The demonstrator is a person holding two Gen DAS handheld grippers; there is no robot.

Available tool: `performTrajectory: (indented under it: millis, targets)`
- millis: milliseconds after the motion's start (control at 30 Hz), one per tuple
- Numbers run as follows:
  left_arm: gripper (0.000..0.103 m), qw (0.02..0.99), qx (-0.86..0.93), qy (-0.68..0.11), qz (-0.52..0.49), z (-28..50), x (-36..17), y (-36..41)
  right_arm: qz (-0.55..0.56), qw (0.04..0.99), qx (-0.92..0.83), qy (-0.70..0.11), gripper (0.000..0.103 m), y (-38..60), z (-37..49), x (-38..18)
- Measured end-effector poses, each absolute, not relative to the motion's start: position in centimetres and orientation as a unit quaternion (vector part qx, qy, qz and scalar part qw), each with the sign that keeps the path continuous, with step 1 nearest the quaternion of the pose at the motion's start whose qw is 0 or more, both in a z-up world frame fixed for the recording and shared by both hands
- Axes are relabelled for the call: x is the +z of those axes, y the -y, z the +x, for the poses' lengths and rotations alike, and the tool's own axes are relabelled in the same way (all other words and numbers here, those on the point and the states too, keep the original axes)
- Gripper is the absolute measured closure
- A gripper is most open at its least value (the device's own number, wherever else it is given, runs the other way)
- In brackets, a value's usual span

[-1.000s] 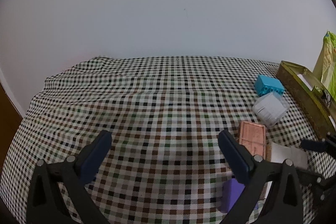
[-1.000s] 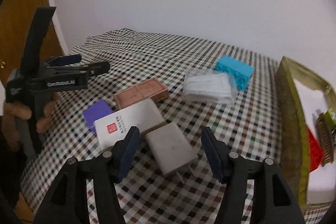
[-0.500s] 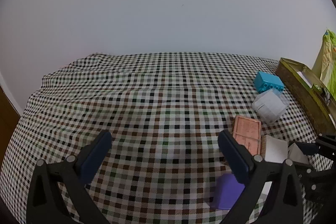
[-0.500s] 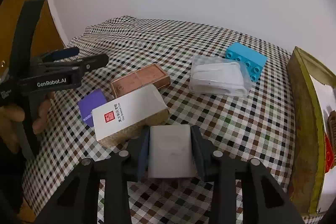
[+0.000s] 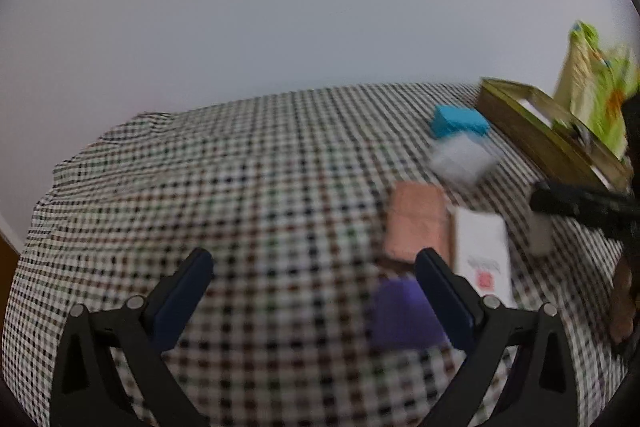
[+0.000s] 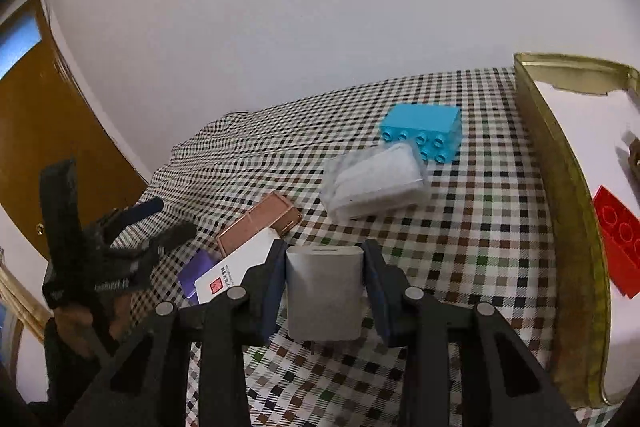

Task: Organize rigid objects
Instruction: 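Close the right gripper on the white charger, then grasp the purple block with the left gripper while the right gripper holds the charger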

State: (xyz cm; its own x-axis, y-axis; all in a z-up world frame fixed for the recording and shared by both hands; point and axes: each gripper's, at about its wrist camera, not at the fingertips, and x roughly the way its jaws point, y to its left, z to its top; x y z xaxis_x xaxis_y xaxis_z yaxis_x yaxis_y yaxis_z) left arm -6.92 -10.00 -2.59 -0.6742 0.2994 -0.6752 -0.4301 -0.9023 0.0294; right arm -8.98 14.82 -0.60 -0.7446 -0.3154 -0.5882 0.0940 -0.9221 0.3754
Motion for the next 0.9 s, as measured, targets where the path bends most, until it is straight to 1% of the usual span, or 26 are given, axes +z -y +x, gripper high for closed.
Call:
performTrajectory:
  millis: [200, 367, 467, 600, 767, 800, 833, 867, 900]
  targets:
    - [0.0, 0.241, 0.892, -0.13, -0.36, -5.3, -3.0, 7.7, 0.327, 0.116, -0.927, 0.141, 0.062, -14.0, -8.0, -0.4]
    - [0.001, 0.233, 0.887, -0.11, -0.383, -5.4, -3.1, 8.4, 0.322, 0.117, -0.929, 0.137, 0.062, -14.2, -8.2, -0.5]
    - [0.001, 0.214, 0.888, -0.123, -0.387, -4.9, -3.4, 9.3, 0.322, 0.119, -0.929, 0.136, 0.062, -14.4, -7.9, -0.4]
    - [0.001, 0.216, 0.884, -0.128, -0.394, -4.9, -3.7, 9.4, 0.321, 0.12, -0.93, 0.129, 0.062, -14.3, -7.8, -0.4]
    - [0.0, 0.204, 0.876, -0.177, -0.399, -5.7, -4.7, 6.7, 0.312, 0.119, -0.935, 0.121, 0.062, -14.3, -7.5, -0.2]
    - [0.0, 0.207, 0.876, -0.18, -0.397, -6.1, -4.7, 6.4, 0.311, 0.119, -0.935, 0.121, 0.062, -14.3, -7.5, -0.1]
    - [0.006, 0.206, 0.877, -0.184, -0.393, -6.4, -4.5, 6.1, 0.311, 0.118, -0.935, 0.122, 0.062, -14.5, -7.5, -0.1]
    - [0.009, 0.206, 0.877, -0.186, -0.391, -6.6, -4.5, 6.0, 0.311, 0.117, -0.935, 0.123, 0.062, -14.6, -7.5, -0.1]
    - [0.013, 0.208, 0.877, -0.184, -0.392, -6.9, -4.5, 5.9, 0.311, 0.117, -0.935, 0.124, 0.062, -14.6, -7.6, -0.2]
